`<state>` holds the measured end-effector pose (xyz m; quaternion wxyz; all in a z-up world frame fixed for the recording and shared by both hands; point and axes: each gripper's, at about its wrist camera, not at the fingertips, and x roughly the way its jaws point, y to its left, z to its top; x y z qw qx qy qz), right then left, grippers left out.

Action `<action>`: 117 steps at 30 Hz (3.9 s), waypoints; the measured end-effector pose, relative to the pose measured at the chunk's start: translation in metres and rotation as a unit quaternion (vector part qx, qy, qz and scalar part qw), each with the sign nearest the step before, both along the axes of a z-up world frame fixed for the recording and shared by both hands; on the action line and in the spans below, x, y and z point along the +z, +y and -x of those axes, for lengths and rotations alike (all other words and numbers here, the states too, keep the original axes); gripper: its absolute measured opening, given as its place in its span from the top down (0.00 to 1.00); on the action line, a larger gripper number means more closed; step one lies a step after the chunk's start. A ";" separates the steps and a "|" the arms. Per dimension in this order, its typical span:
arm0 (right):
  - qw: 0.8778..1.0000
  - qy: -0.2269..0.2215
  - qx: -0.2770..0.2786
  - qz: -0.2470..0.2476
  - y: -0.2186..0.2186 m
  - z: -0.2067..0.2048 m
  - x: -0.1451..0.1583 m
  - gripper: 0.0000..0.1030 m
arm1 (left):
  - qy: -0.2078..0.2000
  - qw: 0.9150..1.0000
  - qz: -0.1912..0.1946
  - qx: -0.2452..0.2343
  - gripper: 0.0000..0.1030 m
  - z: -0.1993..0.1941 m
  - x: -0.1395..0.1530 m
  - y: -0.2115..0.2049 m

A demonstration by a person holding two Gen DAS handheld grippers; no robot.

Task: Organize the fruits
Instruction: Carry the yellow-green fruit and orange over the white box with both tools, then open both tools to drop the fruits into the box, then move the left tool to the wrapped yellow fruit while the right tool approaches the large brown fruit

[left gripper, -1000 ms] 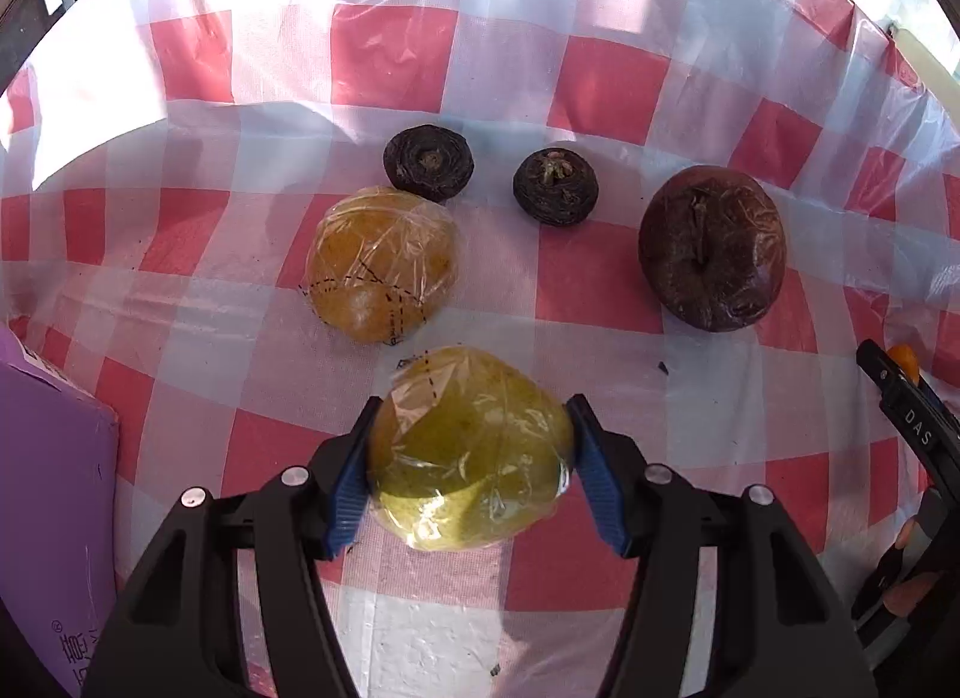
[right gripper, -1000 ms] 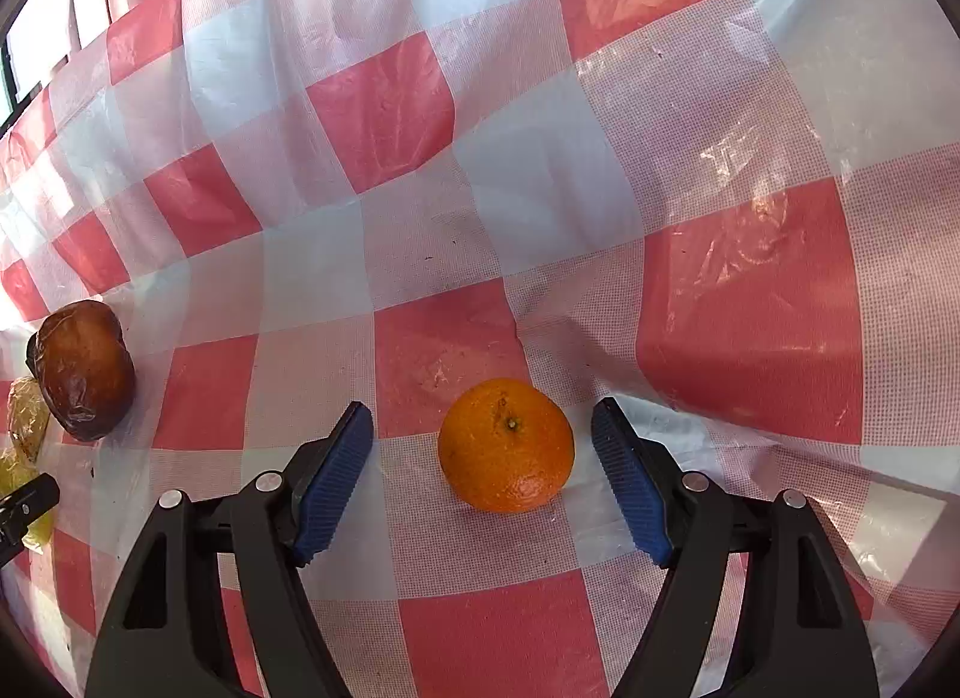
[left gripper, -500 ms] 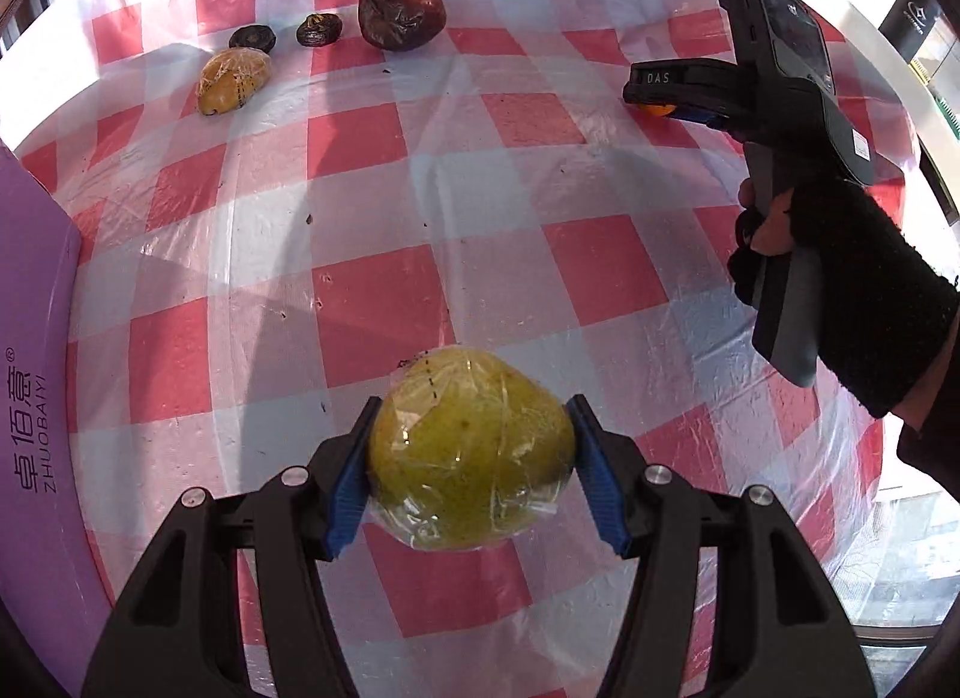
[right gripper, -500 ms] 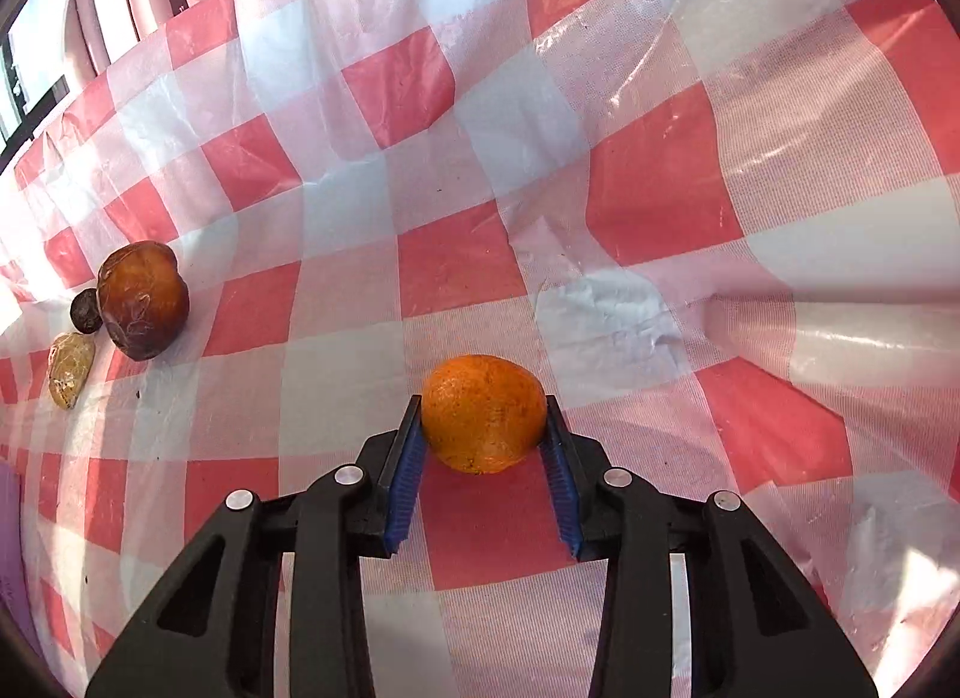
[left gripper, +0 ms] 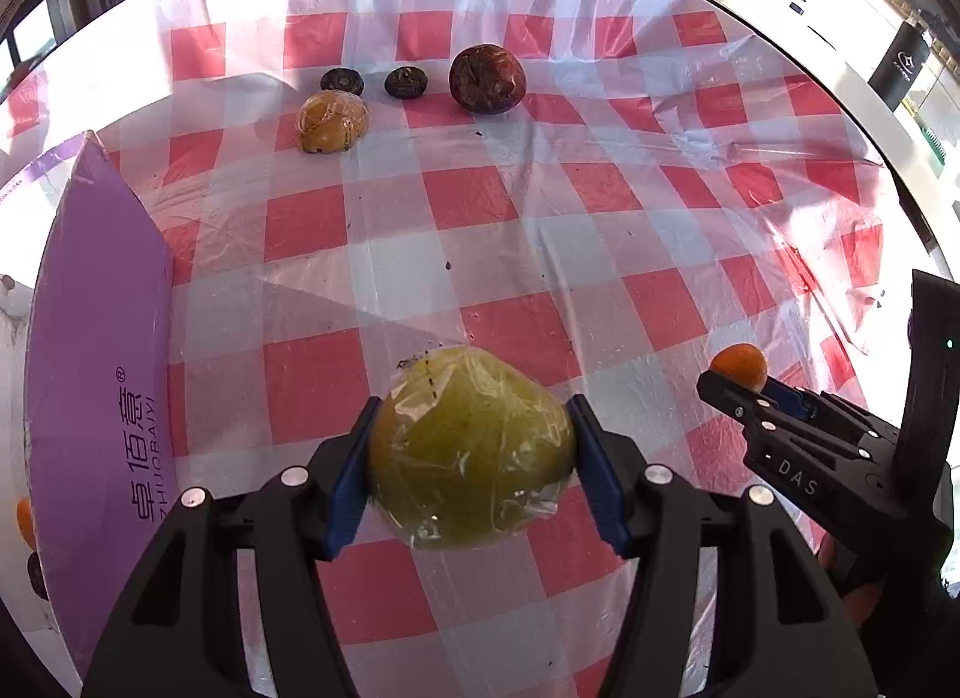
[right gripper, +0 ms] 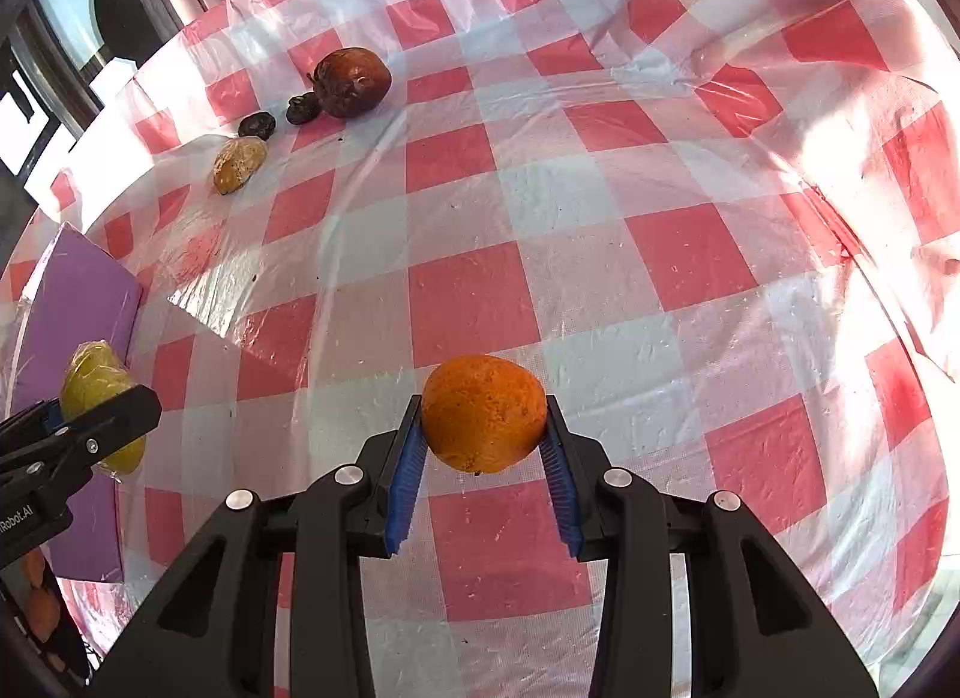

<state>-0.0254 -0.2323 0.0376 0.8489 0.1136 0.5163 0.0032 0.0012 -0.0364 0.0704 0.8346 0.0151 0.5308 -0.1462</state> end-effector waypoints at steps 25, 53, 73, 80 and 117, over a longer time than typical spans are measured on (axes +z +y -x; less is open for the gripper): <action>0.988 -0.058 0.135 0.044 0.181 0.009 0.060 0.64 | -0.104 0.994 0.037 0.025 0.41 0.004 0.076 0.139; 0.936 -0.102 0.329 0.072 0.348 0.051 0.083 0.63 | -0.060 0.988 -0.036 0.137 0.41 0.037 0.041 0.302; 0.929 -0.101 0.346 0.085 0.357 0.070 0.074 0.26 | -0.021 0.987 -0.046 0.151 0.20 0.042 0.026 0.308; 0.919 -0.105 0.369 0.095 0.362 0.074 0.071 0.18 | -0.015 0.985 -0.059 0.164 0.17 0.046 0.022 0.307; 0.985 -0.026 0.151 0.077 0.061 -0.109 -0.016 0.16 | -0.087 0.982 -0.026 0.164 0.03 -0.093 0.073 0.058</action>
